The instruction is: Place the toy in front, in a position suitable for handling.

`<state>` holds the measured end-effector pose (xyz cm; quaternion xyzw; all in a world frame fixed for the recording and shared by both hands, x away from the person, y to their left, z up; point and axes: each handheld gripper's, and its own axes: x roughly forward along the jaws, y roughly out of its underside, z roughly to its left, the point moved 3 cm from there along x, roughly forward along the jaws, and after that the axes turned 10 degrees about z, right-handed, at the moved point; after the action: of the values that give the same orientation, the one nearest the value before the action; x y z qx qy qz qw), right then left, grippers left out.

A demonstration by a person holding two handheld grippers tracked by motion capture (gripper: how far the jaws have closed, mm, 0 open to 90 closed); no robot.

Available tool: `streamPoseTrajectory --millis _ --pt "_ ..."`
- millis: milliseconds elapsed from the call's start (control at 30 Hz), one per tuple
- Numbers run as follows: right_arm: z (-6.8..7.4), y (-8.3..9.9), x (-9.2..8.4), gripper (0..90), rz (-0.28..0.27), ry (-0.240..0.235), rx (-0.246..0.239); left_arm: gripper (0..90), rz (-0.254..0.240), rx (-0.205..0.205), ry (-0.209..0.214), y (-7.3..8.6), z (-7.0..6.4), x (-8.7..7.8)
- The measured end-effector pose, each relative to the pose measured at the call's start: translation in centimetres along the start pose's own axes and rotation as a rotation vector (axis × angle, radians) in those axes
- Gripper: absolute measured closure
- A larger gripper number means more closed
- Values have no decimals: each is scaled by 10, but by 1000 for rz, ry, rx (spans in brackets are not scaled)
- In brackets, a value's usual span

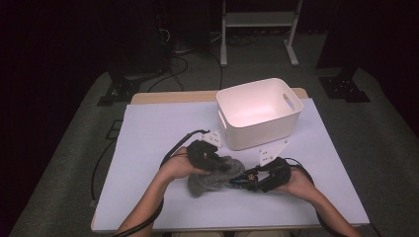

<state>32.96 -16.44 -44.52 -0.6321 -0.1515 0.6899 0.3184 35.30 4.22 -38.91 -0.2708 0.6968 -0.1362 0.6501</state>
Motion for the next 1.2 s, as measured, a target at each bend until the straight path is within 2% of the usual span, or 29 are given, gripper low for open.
streamPoseTrajectory --millis 133,200,233,333,533,633,667,733,833,967,1133,1200 --pt "6 -1 0 432 -6 -15 12 794 21 4 26 3 -6 8" --pt "9 0 -2 433 -16 -54 27 794 34 12 38 6 -11 13" --pt "10 0 -1 408 -14 -59 24 794 40 14 36 8 -13 14" --pt "17 2 6 303 19 -16 29 794 48 19 46 12 -18 21" --pt "31 5 11 301 18 84 -49 793 49 21 58 17 -22 26" --pt "36 7 10 337 -3 49 -45 793 61 31 61 18 -26 31" --pt "38 7 9 302 -9 50 -44 793 65 34 60 19 -27 33" --pt "40 9 10 262 -11 85 -52 790 77 34 59 20 -27 36" --pt "43 11 11 246 -23 104 -63 777 73 34 64 21 -28 36" --pt "46 13 8 218 -16 128 -61 709 76 38 47 20 -28 29" --pt "45 23 6 203 -23 134 -25 564 67 48 44 13 -33 17" --pt "44 25 8 186 1 133 1 496 77 60 46 10 -36 17"
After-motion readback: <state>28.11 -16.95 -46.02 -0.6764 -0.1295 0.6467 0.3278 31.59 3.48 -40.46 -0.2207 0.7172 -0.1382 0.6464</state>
